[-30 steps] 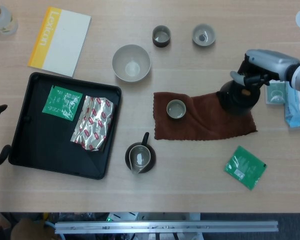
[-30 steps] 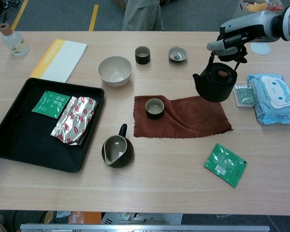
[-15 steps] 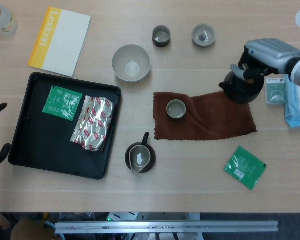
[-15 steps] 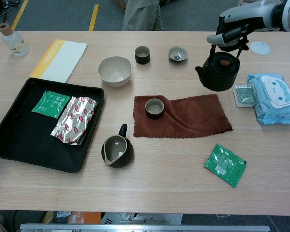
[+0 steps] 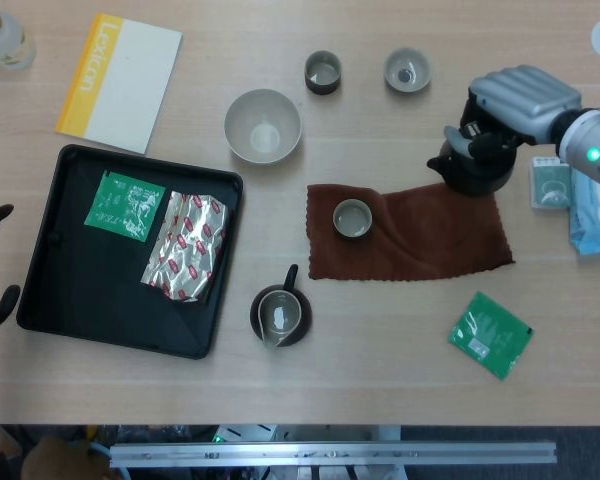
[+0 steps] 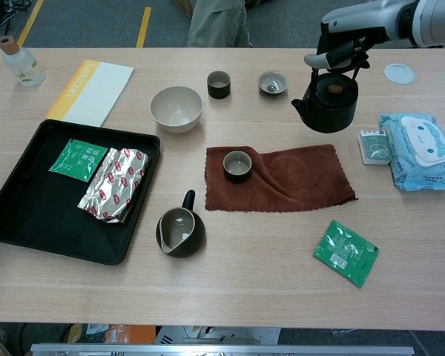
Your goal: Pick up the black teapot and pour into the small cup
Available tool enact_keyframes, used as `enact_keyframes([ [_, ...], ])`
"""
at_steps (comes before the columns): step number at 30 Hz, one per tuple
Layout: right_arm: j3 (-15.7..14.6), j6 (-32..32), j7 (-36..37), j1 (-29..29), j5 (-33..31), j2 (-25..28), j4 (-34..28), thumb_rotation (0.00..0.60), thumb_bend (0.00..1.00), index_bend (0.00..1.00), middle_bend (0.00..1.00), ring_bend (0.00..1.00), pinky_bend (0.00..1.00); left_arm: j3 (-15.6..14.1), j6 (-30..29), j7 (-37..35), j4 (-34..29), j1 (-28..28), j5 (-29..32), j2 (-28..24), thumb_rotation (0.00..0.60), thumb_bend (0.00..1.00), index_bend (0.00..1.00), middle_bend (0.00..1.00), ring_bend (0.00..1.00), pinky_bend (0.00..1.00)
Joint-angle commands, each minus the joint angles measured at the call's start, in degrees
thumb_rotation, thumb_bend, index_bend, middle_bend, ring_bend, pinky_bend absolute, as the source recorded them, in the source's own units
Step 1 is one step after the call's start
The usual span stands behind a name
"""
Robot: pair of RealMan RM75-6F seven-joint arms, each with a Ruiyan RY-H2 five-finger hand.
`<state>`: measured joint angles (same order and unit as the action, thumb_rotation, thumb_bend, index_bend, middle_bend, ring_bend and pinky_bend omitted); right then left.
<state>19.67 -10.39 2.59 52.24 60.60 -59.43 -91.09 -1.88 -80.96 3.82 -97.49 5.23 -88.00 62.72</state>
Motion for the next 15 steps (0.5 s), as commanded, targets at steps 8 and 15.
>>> enact_keyframes([
  [8,-8.39,-6.71,-4.21,6.6,-2.47,-4.05,1.54,0.411,0.7,0.93,0.89,0.93,0.41,0.17,-0.01,0.11,0.31,0.09,0.15,0.17,0.6,0.29,0.11,0.19,0.16,0.17],
  [15,-12.74,-12.9,-11.01,11.21,-5.71,-7.24,1.16,0.41,0.7,0.93,0.89,0.93,0.41,0.25,-0.56,0.18,0.4,-0.15,0.18,0.14,0.6,0.29,0.11,0.19,0.16,0.17],
])
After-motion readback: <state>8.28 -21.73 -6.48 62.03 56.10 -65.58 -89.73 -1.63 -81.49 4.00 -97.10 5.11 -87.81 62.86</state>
